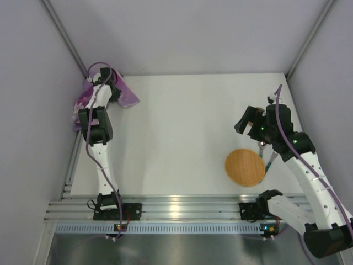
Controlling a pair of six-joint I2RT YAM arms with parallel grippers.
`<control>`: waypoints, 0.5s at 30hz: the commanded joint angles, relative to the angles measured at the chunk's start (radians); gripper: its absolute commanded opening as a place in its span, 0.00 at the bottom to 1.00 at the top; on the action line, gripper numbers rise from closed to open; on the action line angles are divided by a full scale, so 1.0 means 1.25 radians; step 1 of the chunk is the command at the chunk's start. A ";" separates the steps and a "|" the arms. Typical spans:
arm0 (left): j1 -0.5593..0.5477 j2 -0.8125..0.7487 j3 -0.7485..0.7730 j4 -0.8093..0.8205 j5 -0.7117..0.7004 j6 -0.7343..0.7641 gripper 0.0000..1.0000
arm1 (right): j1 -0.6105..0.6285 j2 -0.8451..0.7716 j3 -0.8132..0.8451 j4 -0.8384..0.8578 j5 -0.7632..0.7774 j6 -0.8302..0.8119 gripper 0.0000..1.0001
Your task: Set the dinner table for one person
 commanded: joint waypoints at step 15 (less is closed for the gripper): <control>-0.388 -0.129 0.105 -0.054 0.096 -0.208 0.98 | 0.005 -0.017 -0.004 -0.033 -0.015 -0.054 1.00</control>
